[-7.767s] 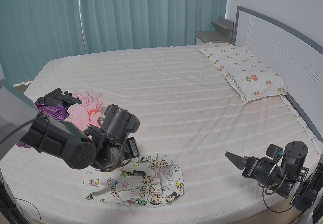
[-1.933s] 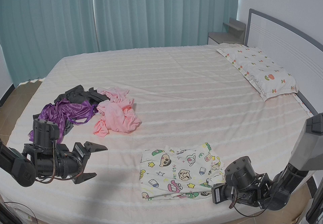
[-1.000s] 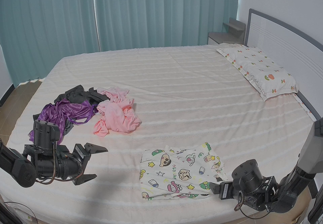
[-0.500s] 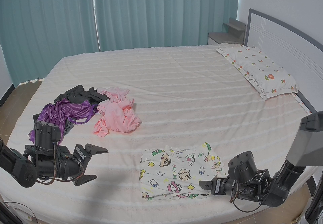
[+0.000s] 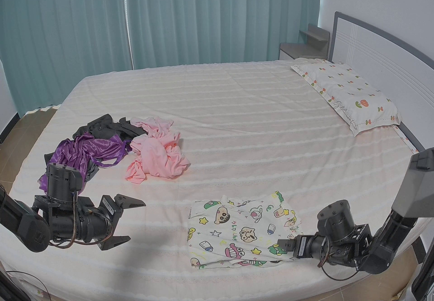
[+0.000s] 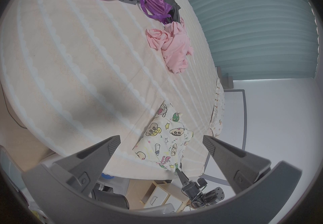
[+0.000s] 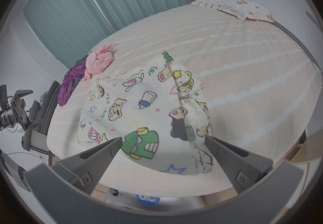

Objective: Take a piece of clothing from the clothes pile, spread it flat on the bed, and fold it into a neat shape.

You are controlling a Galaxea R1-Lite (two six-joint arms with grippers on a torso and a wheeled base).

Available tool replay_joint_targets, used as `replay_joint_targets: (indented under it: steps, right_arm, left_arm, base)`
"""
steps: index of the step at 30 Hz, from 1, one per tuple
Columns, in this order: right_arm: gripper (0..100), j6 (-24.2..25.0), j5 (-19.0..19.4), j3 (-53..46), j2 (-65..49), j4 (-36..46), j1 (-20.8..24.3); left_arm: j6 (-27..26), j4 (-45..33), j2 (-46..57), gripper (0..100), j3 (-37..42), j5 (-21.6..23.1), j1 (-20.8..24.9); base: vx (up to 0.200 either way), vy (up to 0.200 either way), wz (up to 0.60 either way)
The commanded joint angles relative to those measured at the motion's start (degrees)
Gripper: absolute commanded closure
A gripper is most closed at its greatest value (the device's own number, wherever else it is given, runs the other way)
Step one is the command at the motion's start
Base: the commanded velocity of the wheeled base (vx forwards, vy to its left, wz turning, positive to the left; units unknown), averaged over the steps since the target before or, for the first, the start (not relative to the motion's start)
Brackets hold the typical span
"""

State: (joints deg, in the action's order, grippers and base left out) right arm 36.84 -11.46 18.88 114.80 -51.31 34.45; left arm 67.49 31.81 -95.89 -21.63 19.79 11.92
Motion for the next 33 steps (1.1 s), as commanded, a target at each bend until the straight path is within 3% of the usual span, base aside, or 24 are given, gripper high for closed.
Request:
replay_joint_targets:
  steps: [1, 4, 6, 13, 21, 30, 33]
  right_arm:
    - [0, -1.33, 6.36, 5.46, -5.11, -0.11, -7.91]
    - [0, -1.51, 13.57, 8.54, -1.95, -0.19, -9.84]
    - [0, -2.3, 16.03, 11.97, 1.66, -0.19, -10.72]
    - [0, -9.42, 17.96, 20.67, 13.7, -0.11, -11.77]
    - [0, -11.44, 21.92, 25.68, 19.06, -0.11, -12.74]
    - [0, -11.62, 22.27, 27.7, 20.82, -0.11, -13.01]
    - [0, -11.44, 24.12, 27.79, 20.82, -0.28, -13.01]
  left_arm:
    - [0.1, 0.1, -1.93, 0, 0.09, 0.78, 0.03]
    - [0.1, 0.01, -2.11, 0, 0.18, 2.45, -0.06]
    - [0.1, 0.36, -2.28, 0, 0.62, 2.71, -0.15]
    - [0.1, 7.39, -4.22, 0, 4.05, 2.89, -0.06]
    - [0.36, 9.5, -4.39, 0, 4.84, 2.8, 0.03]
    - [0.36, 9.5, -4.57, 0, 4.84, 2.89, 0.03]
    - [0.28, 9.5, -5.27, 0, 4.75, 2.8, 0.03]
  base:
    - [0.0, 0.0, 0.0]
    - [0.0, 0.0, 0.0]
    - [0.0, 0.0, 0.0]
    - [0.0, 0.0, 0.0]
    - [0.0, 0.0, 0.0]
    - [0.0, 0.0, 0.0]
    - [0.0, 0.0, 0.0]
